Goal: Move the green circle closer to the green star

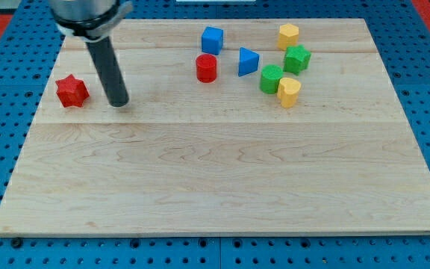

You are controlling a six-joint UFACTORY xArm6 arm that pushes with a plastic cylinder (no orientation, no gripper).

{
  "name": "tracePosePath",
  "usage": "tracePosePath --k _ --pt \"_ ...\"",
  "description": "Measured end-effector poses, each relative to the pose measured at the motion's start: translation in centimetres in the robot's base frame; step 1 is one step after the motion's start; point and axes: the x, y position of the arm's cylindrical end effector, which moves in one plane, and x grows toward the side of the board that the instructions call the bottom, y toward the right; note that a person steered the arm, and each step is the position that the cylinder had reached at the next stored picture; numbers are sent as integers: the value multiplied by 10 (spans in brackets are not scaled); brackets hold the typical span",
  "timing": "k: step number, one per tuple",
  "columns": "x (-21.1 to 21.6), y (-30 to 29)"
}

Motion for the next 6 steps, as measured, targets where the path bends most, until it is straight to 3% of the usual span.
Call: tracePosePath --k 4,6 --pt "0 29" --pt "0 106"
